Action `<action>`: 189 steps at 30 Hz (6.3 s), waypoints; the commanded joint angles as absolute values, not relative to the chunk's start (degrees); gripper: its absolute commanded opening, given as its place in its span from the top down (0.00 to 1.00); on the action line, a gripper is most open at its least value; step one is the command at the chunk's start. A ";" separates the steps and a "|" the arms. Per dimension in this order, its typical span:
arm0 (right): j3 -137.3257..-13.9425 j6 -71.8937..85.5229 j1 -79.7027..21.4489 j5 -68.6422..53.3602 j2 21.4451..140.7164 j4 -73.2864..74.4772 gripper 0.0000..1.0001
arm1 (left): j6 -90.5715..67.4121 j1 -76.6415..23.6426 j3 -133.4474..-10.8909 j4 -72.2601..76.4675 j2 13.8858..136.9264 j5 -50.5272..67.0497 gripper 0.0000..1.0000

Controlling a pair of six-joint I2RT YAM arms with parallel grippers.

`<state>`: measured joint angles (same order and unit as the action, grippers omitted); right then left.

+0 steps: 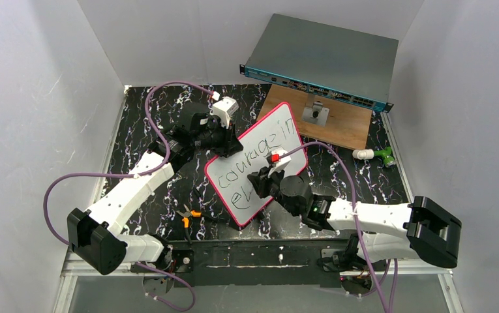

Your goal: Write a sentence on the whiteboard

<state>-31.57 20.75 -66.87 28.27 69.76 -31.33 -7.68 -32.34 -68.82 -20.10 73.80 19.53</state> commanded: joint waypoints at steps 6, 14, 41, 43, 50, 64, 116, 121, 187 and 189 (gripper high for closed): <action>-36.74 17.82 -64.88 28.93 68.03 -34.49 0.99 | -4.49 -32.26 -69.93 -21.53 73.06 17.31 1.00; -38.58 17.28 -64.60 28.06 67.93 -34.98 0.99 | -4.52 -32.26 -69.70 -21.79 72.64 17.14 1.00; -30.03 23.73 -64.60 32.07 56.78 -27.62 0.99 | -4.92 -32.26 -69.43 -21.42 72.26 17.23 1.00; -30.10 23.74 -64.60 31.47 57.54 -27.96 0.99 | -4.88 -32.26 -69.48 -21.49 72.30 17.16 1.00; -31.18 23.79 -64.60 29.68 60.71 -29.58 0.99 | -4.83 -32.26 -69.24 -21.62 72.18 17.05 1.00; -32.26 22.80 -64.38 29.35 64.05 -30.87 0.99 | -5.01 -32.27 -69.03 -21.88 71.96 16.70 1.00; -22.33 66.47 -60.91 39.73 61.57 -30.76 0.99 | -4.55 -32.26 -70.89 -22.35 73.28 17.73 1.00; -22.49 67.30 -60.95 40.98 63.32 -34.76 0.99 | -4.49 -32.26 -71.06 -22.74 73.41 17.80 1.00; -27.14 67.69 -62.75 48.55 67.54 -21.23 0.99 | -4.15 -32.26 -69.69 -23.42 71.46 17.85 1.00; -27.60 65.80 -62.80 49.75 66.83 -20.80 0.99 | -4.14 -32.26 -69.68 -23.42 71.52 17.84 1.00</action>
